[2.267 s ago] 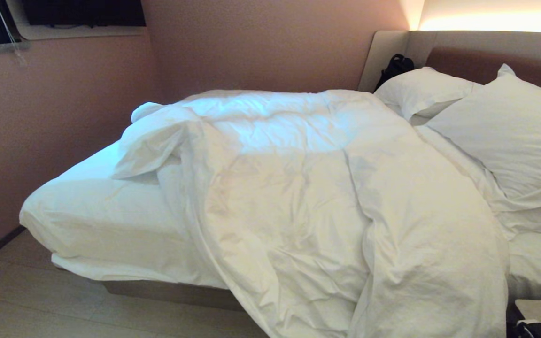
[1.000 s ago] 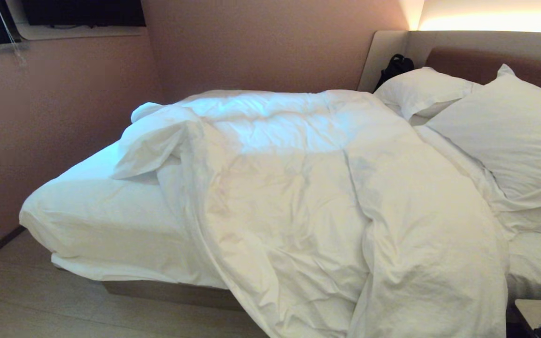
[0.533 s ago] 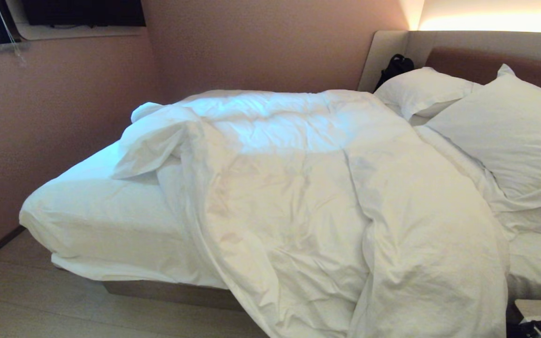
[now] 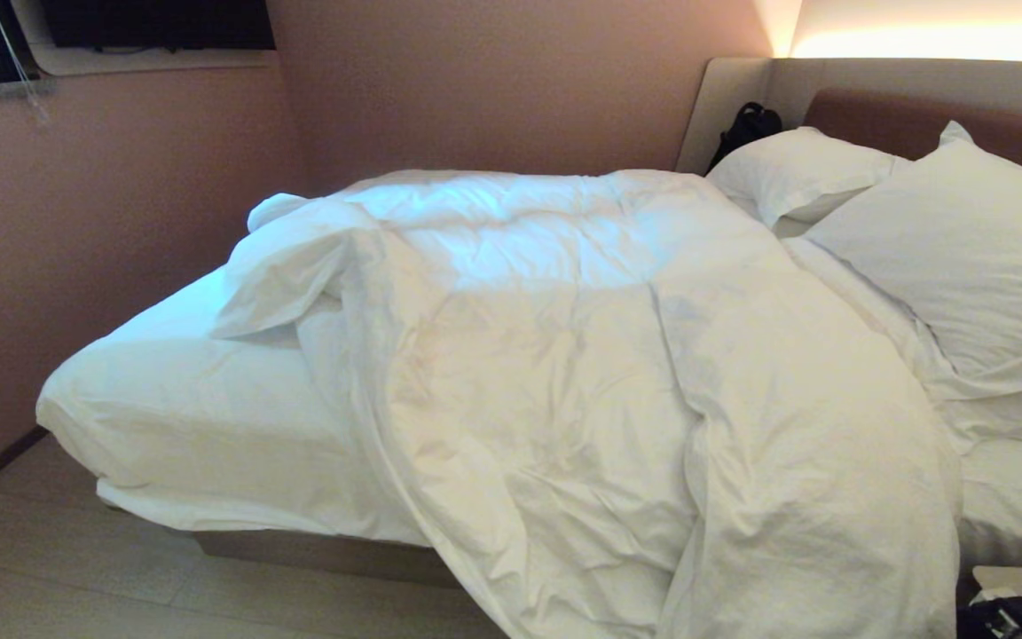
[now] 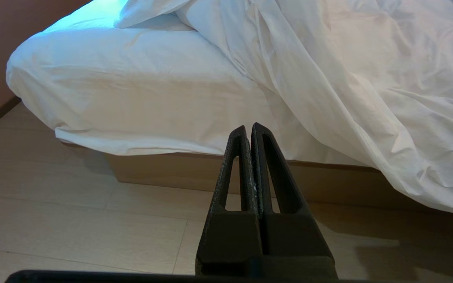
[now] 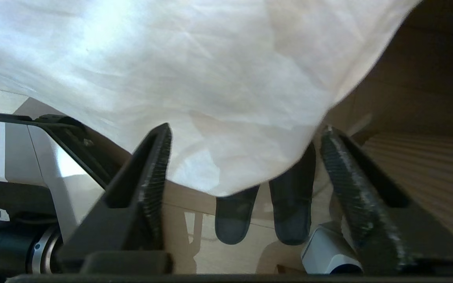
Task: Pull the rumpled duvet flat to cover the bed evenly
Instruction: Flatten the corners of the folded blanket
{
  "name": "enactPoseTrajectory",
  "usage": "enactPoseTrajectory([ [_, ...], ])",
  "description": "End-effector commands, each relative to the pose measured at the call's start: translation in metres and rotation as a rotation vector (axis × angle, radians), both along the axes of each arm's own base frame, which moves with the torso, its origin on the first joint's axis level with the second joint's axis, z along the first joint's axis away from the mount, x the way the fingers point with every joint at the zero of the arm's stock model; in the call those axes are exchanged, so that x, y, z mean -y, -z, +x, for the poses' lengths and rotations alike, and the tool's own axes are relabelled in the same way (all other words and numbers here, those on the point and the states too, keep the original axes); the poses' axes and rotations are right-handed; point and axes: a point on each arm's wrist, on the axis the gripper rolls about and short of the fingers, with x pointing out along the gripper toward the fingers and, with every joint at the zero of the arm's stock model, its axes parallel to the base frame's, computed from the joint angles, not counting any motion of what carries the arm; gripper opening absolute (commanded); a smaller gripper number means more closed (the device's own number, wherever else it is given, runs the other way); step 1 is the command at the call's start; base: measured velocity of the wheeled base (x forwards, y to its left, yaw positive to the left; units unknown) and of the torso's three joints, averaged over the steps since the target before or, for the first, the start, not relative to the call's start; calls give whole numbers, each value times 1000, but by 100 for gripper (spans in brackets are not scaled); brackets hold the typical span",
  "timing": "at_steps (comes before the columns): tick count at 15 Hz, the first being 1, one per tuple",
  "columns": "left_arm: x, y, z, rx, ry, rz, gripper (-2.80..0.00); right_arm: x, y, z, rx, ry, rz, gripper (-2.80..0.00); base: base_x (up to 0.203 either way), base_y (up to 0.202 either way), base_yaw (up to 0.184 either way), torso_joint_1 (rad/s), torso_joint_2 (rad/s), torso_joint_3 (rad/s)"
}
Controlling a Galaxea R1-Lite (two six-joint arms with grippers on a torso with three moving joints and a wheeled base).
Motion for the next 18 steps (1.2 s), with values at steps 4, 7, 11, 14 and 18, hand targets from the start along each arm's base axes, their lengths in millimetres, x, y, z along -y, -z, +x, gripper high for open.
enactPoseTrajectory([
  [4,0,0,0,0,1,0,-280,1,1,13,23,-22,-1,0,0,0,0,0,0,0],
  [7,0,0,0,0,1,0,-280,1,2,17,30,-31,-5,0,0,0,0,0,0,0],
  [11,0,0,0,0,0,0,-280,5,3,27,53,-17,-5,0,0,0,0,0,0,0],
  [14,0,0,0,0,-1,0,-280,7,4,30,61,-15,-10,0,0,0,0,0,0,0],
  [18,0,0,0,0,1,0,-280,10,5,34,73,-14,-20,0,0,0,0,0,0,0],
])
